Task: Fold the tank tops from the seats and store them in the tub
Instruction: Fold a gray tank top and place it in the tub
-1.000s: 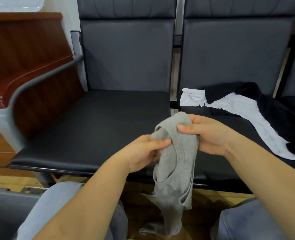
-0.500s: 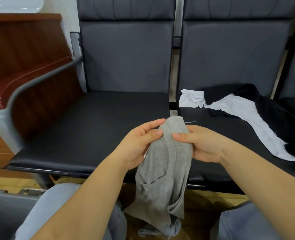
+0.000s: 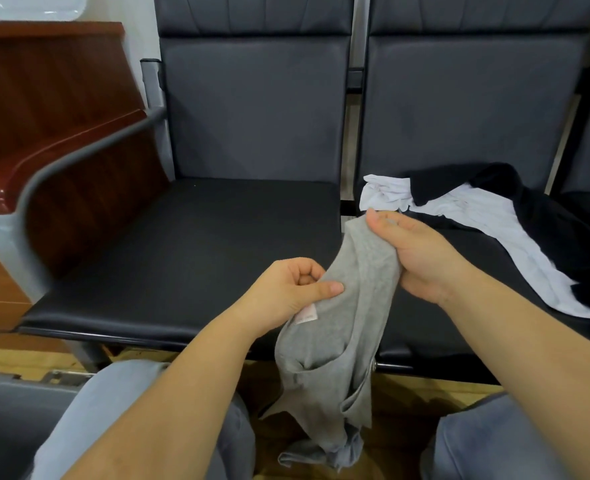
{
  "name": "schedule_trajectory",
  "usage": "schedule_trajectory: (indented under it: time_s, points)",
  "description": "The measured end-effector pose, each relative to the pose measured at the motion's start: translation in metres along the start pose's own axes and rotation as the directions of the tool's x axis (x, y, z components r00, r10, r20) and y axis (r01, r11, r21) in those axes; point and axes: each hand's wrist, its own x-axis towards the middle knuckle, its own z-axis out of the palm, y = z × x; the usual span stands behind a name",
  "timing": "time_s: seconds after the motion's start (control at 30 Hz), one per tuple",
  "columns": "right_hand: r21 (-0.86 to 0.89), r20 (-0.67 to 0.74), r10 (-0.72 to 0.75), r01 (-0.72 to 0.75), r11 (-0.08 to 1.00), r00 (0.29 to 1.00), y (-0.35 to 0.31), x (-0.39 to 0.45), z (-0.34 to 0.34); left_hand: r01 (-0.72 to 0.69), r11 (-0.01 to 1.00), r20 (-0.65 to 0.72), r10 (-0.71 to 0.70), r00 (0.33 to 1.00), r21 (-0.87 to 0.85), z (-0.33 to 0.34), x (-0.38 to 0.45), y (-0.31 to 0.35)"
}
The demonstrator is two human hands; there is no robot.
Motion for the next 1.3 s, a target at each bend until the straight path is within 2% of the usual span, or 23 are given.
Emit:
schedule_trajectory:
  time_s: [0.1, 0.2, 0.33, 0.53, 0.57, 0.63, 0.7, 0.73, 0.8, 0.9, 0.97, 1.03, 1.1, 1.2, 1.27, 1.3]
  points:
    - [0.03, -0.094, -0.033, 0.036, 0.999, 0.995, -0.008, 0.001, -0.012, 0.035, 0.969, -0.037, -0.026, 0.999, 0.244, -0.009, -0.004, 0.001]
    - [-0.013, -0.169, -0.11, 0.109, 0.994, 0.979, -0.019, -0.002, -0.021, 0.079, 0.919, -0.095, -0.046, 0.994, 0.385, -0.025, -0.012, 0.007]
    - [-0.082, -0.176, -0.209, 0.197, 0.977, 0.962, -0.031, -0.014, -0.029, 0.161, 0.789, -0.156, -0.083, 0.984, 0.593, -0.05, -0.028, 0.012]
    - [-0.173, -0.164, -0.257, 0.229, 0.958, 0.952, -0.042, -0.042, -0.031, 0.336, 0.605, -0.224, -0.256, 0.941, 0.721, -0.079, -0.053, 0.027]
    - [-0.205, -0.171, -0.268, 0.232, 0.951, 0.948, -0.046, -0.046, -0.03, 0.335, 0.621, -0.224, -0.252, 0.941, 0.708, -0.082, -0.058, 0.03]
    - [-0.248, -0.169, -0.285, 0.239, 0.939, 0.943, -0.057, -0.052, -0.027, 0.296, 0.744, -0.205, -0.215, 0.955, 0.599, -0.087, -0.069, 0.038]
    - [-0.27, -0.159, -0.281, 0.232, 0.935, 0.946, -0.071, -0.059, -0.022, 0.244, 0.91, -0.171, -0.195, 0.966, 0.335, -0.091, -0.084, 0.049]
    - [-0.281, -0.148, -0.267, 0.218, 0.935, 0.952, -0.078, -0.062, -0.02, 0.222, 0.953, -0.153, -0.193, 0.969, 0.204, -0.093, -0.093, 0.057]
    - [-0.284, -0.119, -0.2, 0.159, 0.946, 0.973, -0.09, -0.068, -0.016, 0.173, 0.984, -0.118, -0.167, 0.979, 0.042, -0.099, -0.105, 0.067]
    - [-0.148, -0.066, -0.087, 0.076, 0.986, 0.994, -0.108, -0.076, -0.009, 0.095, 0.977, -0.15, -0.125, 0.981, -0.193, -0.107, -0.12, 0.083]
    - [-0.078, -0.059, -0.074, 0.069, 0.995, 0.996, -0.119, -0.078, -0.005, 0.028, 0.958, -0.154, -0.075, 0.985, -0.286, -0.116, -0.129, 0.093]
    - [-0.098, -0.04, -0.099, 0.095, 0.991, 0.994, -0.126, -0.076, -0.003, -0.062, 0.954, -0.025, 0.058, 0.998, -0.293, -0.126, -0.136, 0.102]
    - [-0.228, -0.049, -0.147, 0.132, 0.965, 0.988, -0.128, -0.069, -0.003, -0.086, 0.966, 0.044, 0.099, 0.994, -0.242, -0.137, -0.139, 0.105]
    - [-0.564, -0.103, -0.276, 0.172, 0.808, 0.956, -0.127, -0.054, -0.005, 0.031, 0.998, -0.025, -0.033, 0.999, -0.057, -0.155, -0.133, 0.099]
    - [-0.751, -0.118, -0.331, 0.134, 0.647, 0.936, -0.121, -0.042, -0.009, 0.141, 0.965, -0.132, -0.114, 0.985, 0.219, -0.16, -0.125, 0.091]
    - [-0.825, -0.118, -0.346, 0.102, 0.556, 0.931, -0.117, -0.034, -0.011, 0.197, 0.904, -0.204, -0.126, 0.971, 0.379, -0.161, -0.119, 0.085]
